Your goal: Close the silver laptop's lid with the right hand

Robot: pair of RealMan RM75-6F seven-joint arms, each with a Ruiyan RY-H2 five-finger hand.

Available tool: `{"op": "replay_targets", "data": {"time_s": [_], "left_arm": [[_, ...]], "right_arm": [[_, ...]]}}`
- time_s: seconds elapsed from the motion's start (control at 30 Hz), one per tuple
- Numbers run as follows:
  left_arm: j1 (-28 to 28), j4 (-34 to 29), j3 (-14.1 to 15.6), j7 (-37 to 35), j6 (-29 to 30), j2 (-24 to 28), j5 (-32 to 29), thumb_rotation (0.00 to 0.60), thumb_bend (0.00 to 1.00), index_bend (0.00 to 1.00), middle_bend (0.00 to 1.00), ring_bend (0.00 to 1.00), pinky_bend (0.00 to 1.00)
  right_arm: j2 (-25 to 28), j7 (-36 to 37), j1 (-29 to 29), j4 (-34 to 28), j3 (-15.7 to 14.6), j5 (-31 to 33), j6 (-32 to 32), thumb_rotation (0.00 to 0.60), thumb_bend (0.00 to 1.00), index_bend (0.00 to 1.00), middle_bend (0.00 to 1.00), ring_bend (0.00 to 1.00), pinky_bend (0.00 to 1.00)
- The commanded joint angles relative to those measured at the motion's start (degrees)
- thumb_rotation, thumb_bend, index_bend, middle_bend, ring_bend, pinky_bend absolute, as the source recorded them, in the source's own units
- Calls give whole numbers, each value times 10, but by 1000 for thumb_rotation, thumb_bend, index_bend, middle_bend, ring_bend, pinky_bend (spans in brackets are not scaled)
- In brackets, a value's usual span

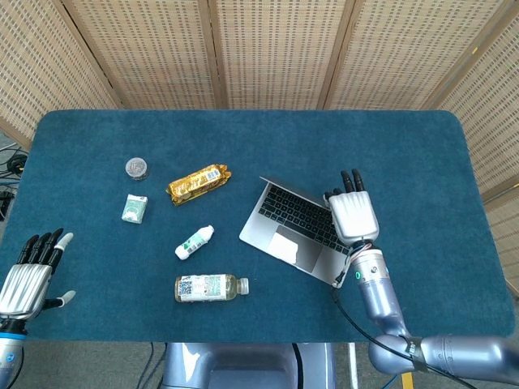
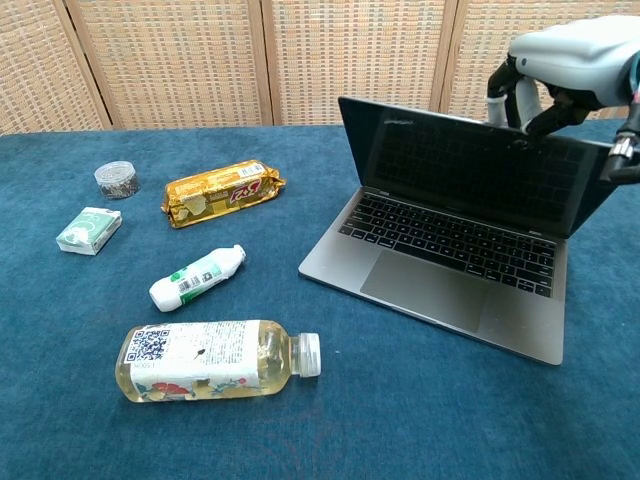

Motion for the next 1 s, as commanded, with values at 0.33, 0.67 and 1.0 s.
{"op": "replay_targets", "data": {"time_s": [0.33, 0.67, 1.0], "left_arm": [[2, -1, -3, -10, 7, 4, -1, 600, 67, 0, 0, 0, 0], [1, -1, -2, -7, 5, 4, -1, 600, 66, 0, 0, 0, 0], [4, -4, -4, -4, 13, 5, 2, 600, 67, 0, 0, 0, 0]], "right_arm": [[-59, -50, -1, -50, -19, 1, 42, 600, 1000, 452, 445, 93, 30], [-76, -23, -21, -19, -37, 6, 22, 600, 1000, 453, 443, 93, 30], [-94, 8, -43, 13, -60, -3, -6, 600, 1000, 453, 438, 93, 29]]}}
